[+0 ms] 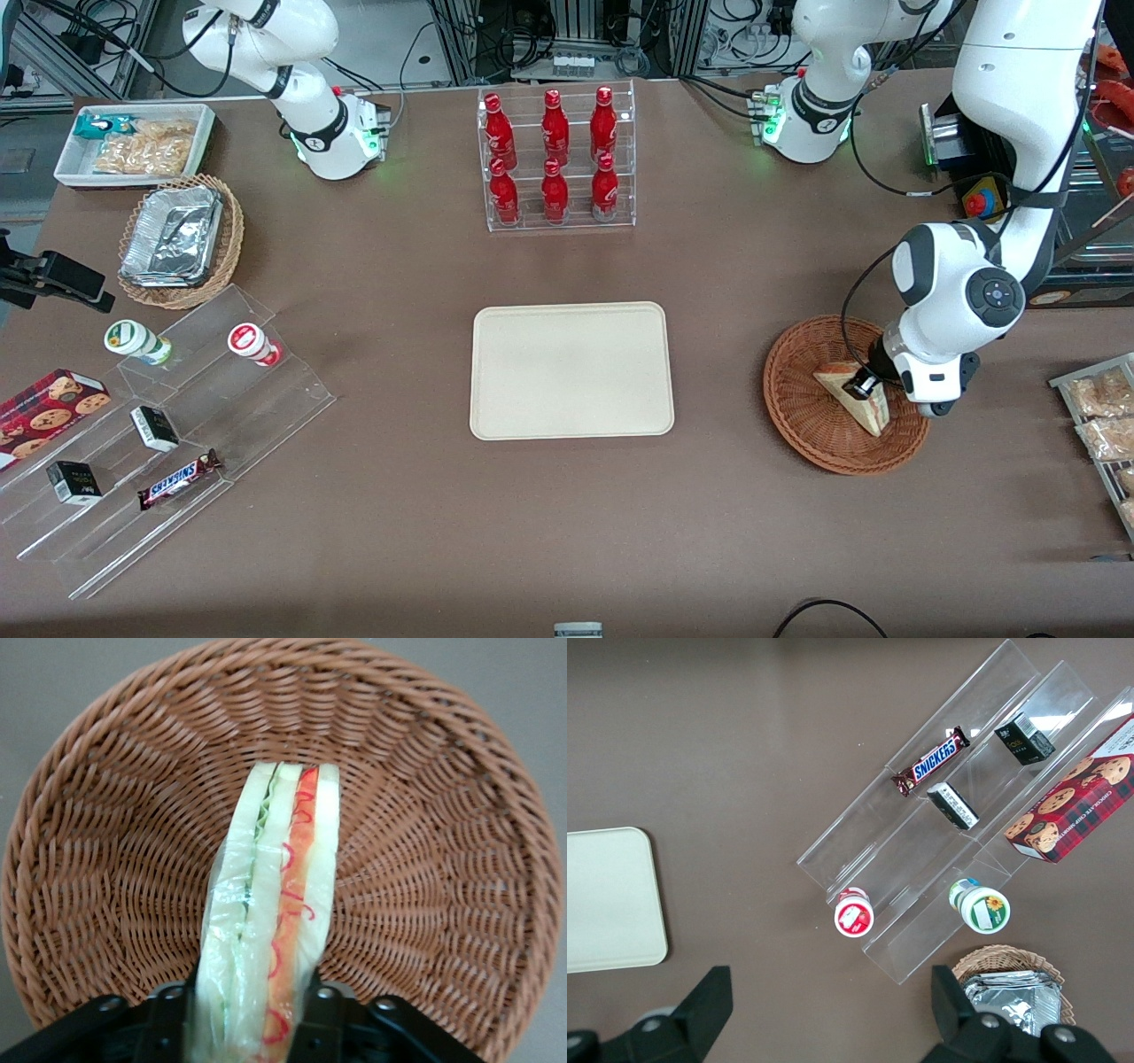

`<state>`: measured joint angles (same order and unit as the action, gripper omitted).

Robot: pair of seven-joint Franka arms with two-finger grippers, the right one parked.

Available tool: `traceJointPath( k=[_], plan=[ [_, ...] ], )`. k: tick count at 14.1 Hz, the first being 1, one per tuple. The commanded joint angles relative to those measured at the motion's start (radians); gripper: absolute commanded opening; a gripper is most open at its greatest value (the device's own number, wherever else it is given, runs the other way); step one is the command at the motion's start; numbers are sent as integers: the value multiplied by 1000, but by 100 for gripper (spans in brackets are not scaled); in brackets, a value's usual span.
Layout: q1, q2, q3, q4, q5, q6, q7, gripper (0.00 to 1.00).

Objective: Place sandwich from basket to tray
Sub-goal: 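Lower the open left gripper around the sandwich and close it, then lift the sandwich and carry it with the left gripper over the tray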

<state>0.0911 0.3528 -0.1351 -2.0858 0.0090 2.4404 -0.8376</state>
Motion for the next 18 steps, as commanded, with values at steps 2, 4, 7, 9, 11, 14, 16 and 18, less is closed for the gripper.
traceJointPath(
  k=[2, 4, 7, 9, 11, 14, 16, 18],
  plan=[
    [-4, -38, -11, 148, 8, -281, 251, 4],
    [-5, -29, -55, 217, 14, -371, 400, 5],
    [-81, -14, -75, 311, 17, -495, 526, 8],
    [-172, 38, -75, 386, 17, -558, 516, 7],
    [-270, 86, -75, 424, 17, -554, 439, 6],
    [-414, 188, -74, 547, 19, -555, 288, 6],
    [-497, 270, -72, 643, 20, -554, 166, 6],
    [-559, 340, -74, 722, 43, -551, 68, 6]
  ],
)
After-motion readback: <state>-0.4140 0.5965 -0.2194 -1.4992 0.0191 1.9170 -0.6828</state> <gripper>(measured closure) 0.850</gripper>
